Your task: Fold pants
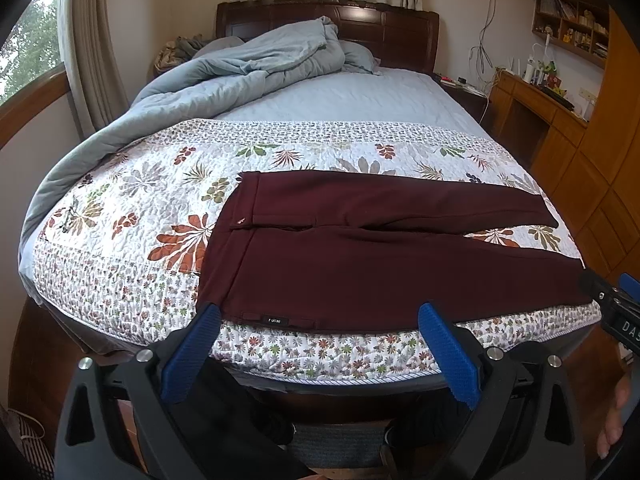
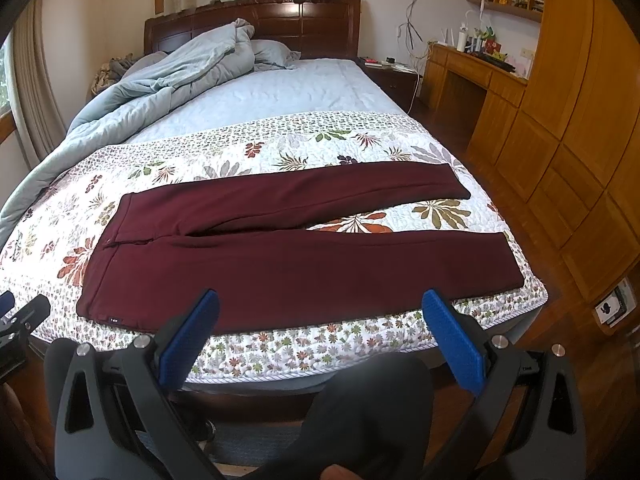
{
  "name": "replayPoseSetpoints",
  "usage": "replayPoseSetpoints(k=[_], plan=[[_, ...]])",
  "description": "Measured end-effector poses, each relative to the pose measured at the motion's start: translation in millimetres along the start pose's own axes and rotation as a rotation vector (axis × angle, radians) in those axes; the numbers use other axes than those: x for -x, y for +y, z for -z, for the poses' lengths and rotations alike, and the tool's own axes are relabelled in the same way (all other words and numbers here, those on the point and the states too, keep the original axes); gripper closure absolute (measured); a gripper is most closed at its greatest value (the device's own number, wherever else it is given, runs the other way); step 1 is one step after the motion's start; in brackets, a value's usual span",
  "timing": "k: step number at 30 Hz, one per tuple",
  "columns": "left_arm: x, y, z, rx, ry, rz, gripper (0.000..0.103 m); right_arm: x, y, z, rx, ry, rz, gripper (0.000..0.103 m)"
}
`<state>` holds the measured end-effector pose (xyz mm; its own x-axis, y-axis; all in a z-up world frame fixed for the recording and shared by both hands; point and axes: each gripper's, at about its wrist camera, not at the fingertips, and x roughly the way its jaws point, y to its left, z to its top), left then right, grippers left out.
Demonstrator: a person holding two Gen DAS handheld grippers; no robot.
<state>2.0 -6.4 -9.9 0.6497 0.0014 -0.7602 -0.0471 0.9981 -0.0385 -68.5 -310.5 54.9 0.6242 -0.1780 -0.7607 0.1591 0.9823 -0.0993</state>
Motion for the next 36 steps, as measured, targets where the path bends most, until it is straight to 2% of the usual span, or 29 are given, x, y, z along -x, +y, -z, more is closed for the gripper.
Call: replayPoseSetpoints(k=[25,36], plan=[[-2,-2,1,-0.002,0.011,-0.002,0.004,0,3,-1,0.006,0.002,0.004,0.002],[-14,-3,-1,-0.006,0.033,-0.004,0.004,-13,3,1,0.008,0.021,0.005,0.002]])
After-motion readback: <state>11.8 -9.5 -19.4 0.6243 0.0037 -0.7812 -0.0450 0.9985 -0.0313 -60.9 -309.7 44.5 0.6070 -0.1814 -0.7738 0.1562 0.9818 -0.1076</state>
